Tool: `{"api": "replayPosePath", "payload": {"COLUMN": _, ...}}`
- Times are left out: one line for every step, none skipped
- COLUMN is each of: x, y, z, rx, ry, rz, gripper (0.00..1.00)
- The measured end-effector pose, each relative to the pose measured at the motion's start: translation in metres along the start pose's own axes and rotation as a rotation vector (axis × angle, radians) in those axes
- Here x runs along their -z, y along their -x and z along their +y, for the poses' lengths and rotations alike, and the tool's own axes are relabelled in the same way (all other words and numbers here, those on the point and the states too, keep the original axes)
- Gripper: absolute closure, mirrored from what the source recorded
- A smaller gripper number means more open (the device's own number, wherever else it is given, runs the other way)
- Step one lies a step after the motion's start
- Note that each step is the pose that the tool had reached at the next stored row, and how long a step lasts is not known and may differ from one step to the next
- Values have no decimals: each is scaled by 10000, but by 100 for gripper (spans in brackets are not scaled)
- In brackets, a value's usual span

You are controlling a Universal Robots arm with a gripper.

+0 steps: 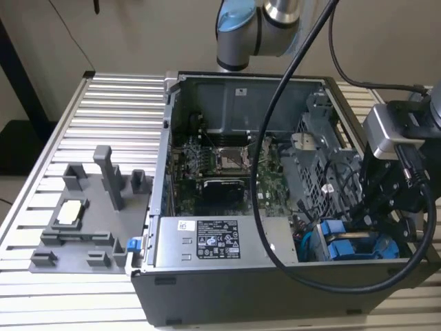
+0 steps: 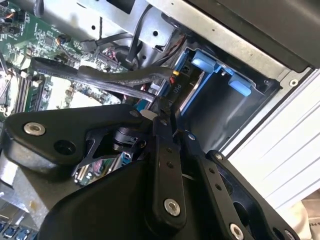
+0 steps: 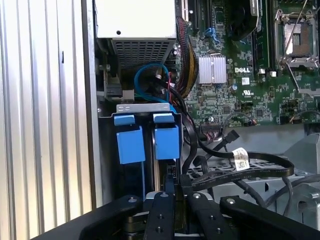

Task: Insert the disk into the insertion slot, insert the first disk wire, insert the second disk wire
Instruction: 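Insert the second disk wire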

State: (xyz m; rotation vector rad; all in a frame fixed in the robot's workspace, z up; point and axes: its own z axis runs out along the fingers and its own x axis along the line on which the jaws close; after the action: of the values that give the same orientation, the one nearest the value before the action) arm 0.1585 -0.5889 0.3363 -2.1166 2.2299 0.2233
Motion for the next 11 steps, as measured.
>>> {"api": "replayPosePath", "payload": {"x": -6, "y": -1, "z": 0, "rx": 0, "ry": 1, "rz": 1, "gripper": 84}}
{"api": "replayPosePath", "payload": {"x": -13, "y": -1, "z": -1, "rx": 0, "ry": -1, "rz": -7, "gripper": 84}}
{"api": "replayPosePath", "payload": {"x": -19, "y": -3, "z": -1, "rx": 1, "ry": 0, "rz": -12, "gripper": 82}}
{"api": "replayPosePath", "payload": {"x": -20, "y": -3, "z": -2, "rx": 1, "ry": -1, "rz": -13, "gripper": 82}}
{"api": "replayPosePath", "payload": {"x": -20, "y": -3, "z": -2, "rx": 1, "ry": 0, "rz": -11, "gripper": 82}}
{"api": "replayPosePath", "payload": {"x": -20, "y": -4, "z": -2, "rx": 1, "ry": 0, "rz": -11, "gripper": 76}}
{"api": "replayPosePath", "payload": {"x": -16, "y": -3, "z": -1, "rx": 1, "ry": 4, "rz": -11, "gripper": 76}}
{"api": "replayPosePath", "payload": {"x": -4, "y": -1, "z": -2, "rx": -3, "ry": 23, "rz": -13, "gripper": 76}}
{"api": "replayPosePath", "payload": {"x": 16, "y": 1, "z": -3, "rx": -5, "ry": 53, "rz": -10, "gripper": 76}}
{"api": "replayPosePath", "payload": {"x": 38, "y": 5, "z": -3, "rx": -10, "ry": 83, "rz": -8, "gripper": 76}}
{"api": "replayPosePath", "payload": {"x": 60, "y": 7, "z": -3, "rx": -15, "ry": 112, "rz": -9, "gripper": 76}}
